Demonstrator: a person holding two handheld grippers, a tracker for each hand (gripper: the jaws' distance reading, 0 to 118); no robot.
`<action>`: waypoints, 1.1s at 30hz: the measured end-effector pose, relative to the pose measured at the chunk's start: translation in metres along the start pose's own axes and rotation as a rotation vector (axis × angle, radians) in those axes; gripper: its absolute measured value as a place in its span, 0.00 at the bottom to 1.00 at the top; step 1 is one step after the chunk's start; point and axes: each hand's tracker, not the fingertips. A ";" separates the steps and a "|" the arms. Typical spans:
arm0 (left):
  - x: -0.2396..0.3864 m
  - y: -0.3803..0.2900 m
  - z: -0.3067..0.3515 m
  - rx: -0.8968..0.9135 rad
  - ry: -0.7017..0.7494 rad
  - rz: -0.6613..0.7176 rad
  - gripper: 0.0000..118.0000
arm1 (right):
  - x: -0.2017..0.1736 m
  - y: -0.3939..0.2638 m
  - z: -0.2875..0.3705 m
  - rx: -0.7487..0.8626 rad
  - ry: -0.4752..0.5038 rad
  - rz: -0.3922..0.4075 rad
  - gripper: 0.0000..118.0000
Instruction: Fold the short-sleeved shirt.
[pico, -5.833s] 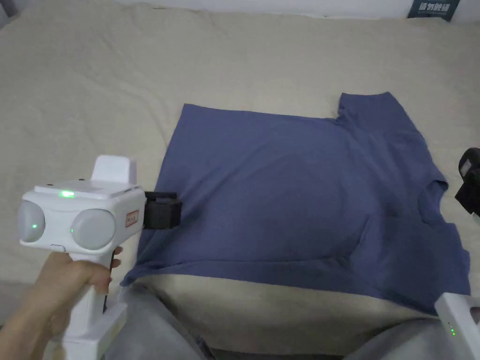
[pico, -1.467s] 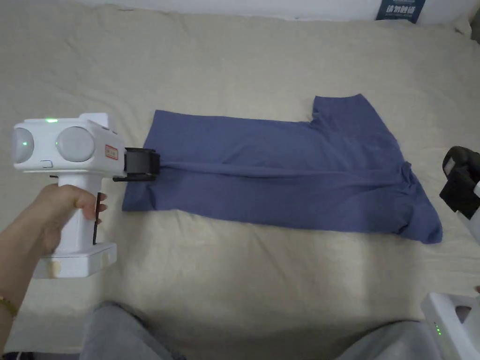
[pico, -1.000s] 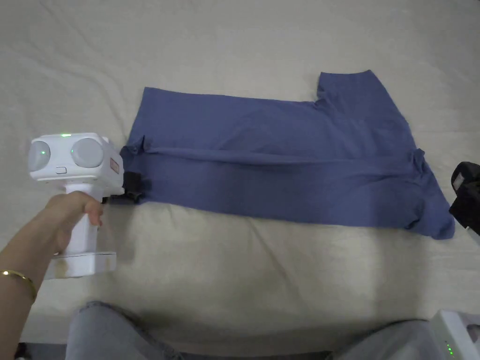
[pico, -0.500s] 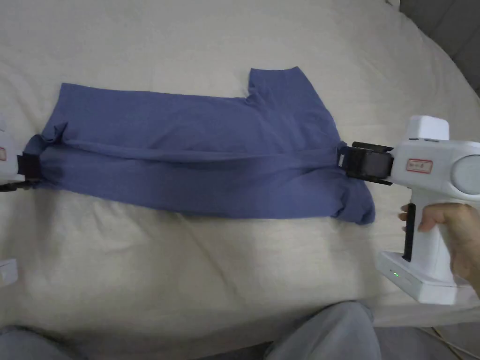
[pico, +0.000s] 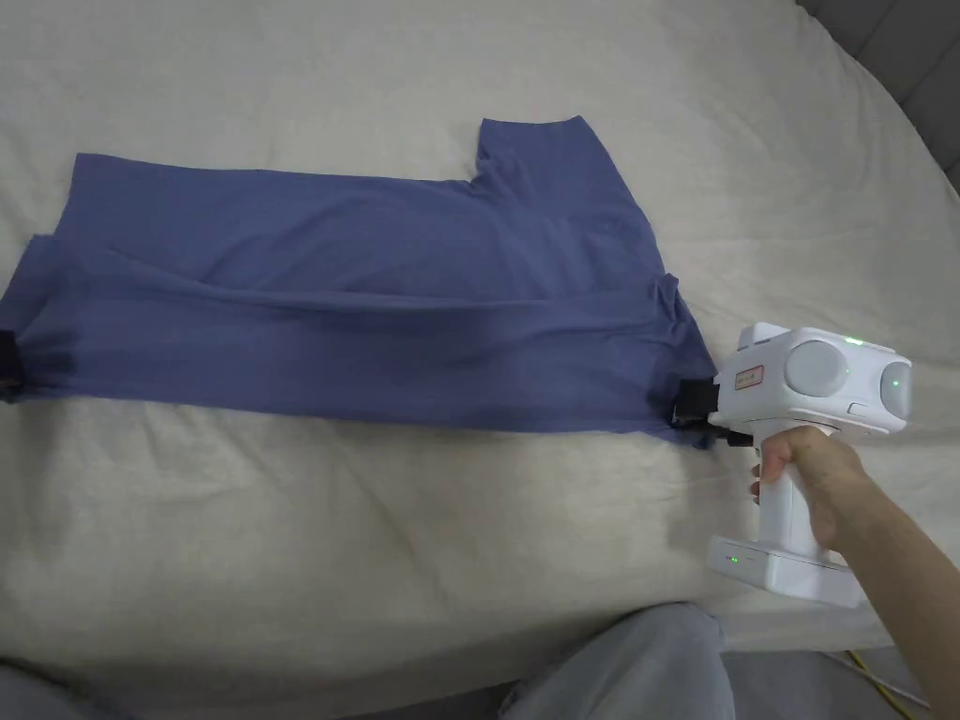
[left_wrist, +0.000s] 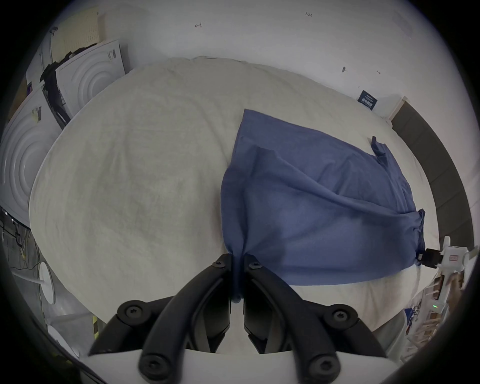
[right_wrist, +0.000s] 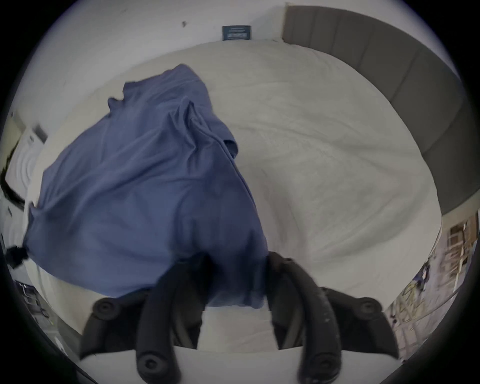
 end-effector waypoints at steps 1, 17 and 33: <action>-0.002 0.000 0.001 0.000 -0.005 0.002 0.07 | -0.001 0.003 0.006 -0.001 0.074 0.017 0.11; -0.051 -0.082 0.084 0.057 -0.068 0.076 0.07 | 0.033 -0.052 0.131 0.111 0.185 0.106 0.11; -0.016 -0.086 0.135 0.423 0.109 0.008 0.99 | 0.009 -0.069 0.181 0.475 0.024 0.162 0.91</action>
